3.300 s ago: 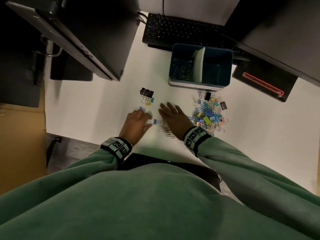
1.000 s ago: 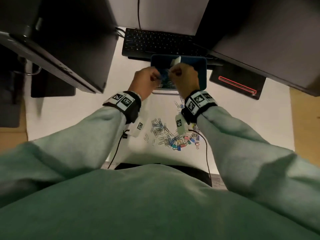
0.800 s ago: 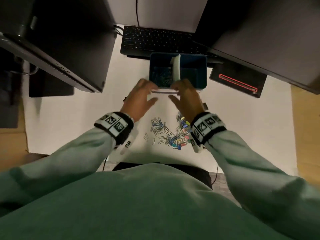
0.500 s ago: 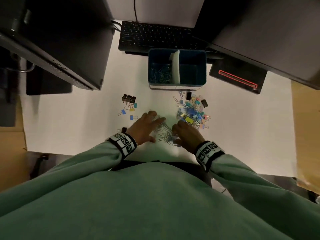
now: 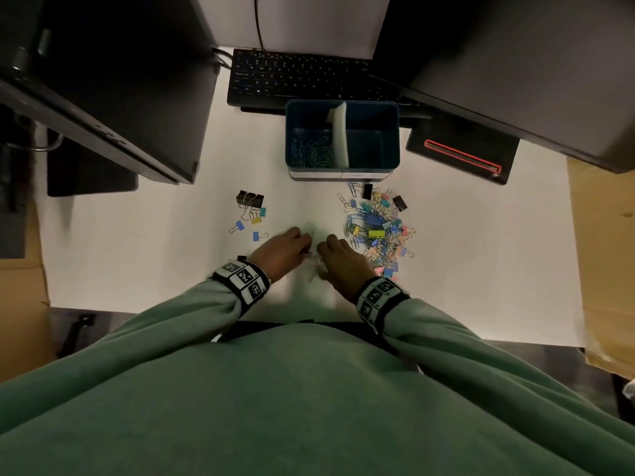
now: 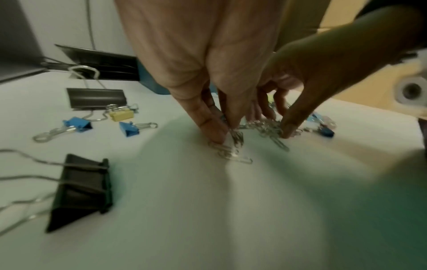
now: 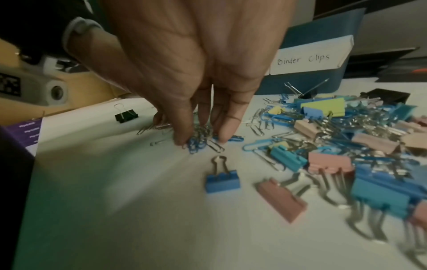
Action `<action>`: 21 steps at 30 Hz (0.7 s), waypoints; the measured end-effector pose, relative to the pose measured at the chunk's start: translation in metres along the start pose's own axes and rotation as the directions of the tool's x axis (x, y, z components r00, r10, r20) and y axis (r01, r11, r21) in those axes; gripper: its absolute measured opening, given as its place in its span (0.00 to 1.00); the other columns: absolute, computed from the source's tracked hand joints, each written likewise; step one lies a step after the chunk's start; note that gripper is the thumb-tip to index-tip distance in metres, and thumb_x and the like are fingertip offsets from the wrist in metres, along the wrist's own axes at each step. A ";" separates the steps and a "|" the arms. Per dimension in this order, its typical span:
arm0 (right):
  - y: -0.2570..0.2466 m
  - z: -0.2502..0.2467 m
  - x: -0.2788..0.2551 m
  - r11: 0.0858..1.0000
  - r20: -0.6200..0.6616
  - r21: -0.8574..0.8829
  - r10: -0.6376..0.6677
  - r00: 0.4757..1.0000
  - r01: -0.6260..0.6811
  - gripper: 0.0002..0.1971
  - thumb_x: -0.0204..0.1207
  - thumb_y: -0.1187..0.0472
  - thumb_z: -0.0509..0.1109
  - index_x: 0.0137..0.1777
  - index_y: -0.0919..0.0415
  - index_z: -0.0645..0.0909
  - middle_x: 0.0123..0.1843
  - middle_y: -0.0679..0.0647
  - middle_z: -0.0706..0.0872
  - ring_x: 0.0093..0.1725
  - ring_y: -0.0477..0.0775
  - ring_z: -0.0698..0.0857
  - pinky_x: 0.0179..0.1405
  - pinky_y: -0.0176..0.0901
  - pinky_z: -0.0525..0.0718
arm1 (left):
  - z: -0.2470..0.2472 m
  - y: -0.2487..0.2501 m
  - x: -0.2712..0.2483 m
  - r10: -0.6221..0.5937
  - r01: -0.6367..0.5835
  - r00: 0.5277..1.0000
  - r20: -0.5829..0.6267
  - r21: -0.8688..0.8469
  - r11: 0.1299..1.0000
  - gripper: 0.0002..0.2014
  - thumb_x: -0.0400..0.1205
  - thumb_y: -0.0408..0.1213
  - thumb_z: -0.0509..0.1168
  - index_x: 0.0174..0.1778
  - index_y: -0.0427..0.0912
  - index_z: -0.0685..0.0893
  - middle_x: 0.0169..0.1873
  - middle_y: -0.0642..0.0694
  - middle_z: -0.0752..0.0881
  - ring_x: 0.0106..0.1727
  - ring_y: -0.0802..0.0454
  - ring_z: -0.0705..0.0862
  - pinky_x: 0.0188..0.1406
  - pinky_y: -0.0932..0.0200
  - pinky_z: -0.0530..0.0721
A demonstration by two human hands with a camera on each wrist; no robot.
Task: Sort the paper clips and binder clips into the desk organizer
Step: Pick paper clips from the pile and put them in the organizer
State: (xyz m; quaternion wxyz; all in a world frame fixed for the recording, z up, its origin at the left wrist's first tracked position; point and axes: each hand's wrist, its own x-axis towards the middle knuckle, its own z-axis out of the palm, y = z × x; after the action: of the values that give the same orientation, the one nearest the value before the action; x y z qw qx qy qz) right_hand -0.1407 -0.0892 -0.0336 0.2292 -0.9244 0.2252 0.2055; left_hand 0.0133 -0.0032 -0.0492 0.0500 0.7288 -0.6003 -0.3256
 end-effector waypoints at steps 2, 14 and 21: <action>0.001 0.003 0.006 1.000 -0.008 0.020 -0.014 1.000 0.014 0.14 0.74 0.68 0.71 0.57 0.63 0.73 0.56 0.59 0.76 0.52 0.61 0.81 0.37 0.51 0.82 | -0.012 -0.004 -0.005 -0.044 0.042 0.999 -0.016 -0.113 0.993 0.07 0.81 0.32 0.65 0.53 0.37 0.81 0.47 0.40 0.79 0.44 0.43 0.82 0.45 0.53 0.80; 0.038 -0.051 0.002 0.774 -0.042 0.625 0.158 0.987 -0.097 0.03 0.78 0.64 0.70 0.49 0.60 0.85 0.42 0.48 0.87 0.39 0.40 0.84 0.40 0.25 0.80 | -0.143 0.017 0.052 -0.239 -0.027 0.865 -0.440 -0.518 0.855 0.05 0.79 0.35 0.70 0.50 0.42 0.85 0.44 0.46 0.87 0.40 0.55 0.84 0.44 0.59 0.87; 0.025 -0.144 0.044 0.642 -0.427 0.755 0.324 0.844 0.135 0.03 0.76 0.65 0.73 0.48 0.62 0.86 0.39 0.52 0.90 0.36 0.46 0.88 0.39 0.33 0.87 | -0.115 0.009 0.027 -0.213 0.088 0.884 -0.416 -0.299 0.950 0.15 0.78 0.41 0.72 0.57 0.44 0.79 0.53 0.45 0.78 0.41 0.55 0.78 0.47 0.57 0.81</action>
State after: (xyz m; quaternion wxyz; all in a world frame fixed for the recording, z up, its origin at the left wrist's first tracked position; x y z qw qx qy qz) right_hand -0.0780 -0.1978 0.0533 0.5129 -0.7461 0.3942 -0.1573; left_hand 0.0687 -0.0667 0.0342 0.2590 0.8147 -0.4637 -0.2329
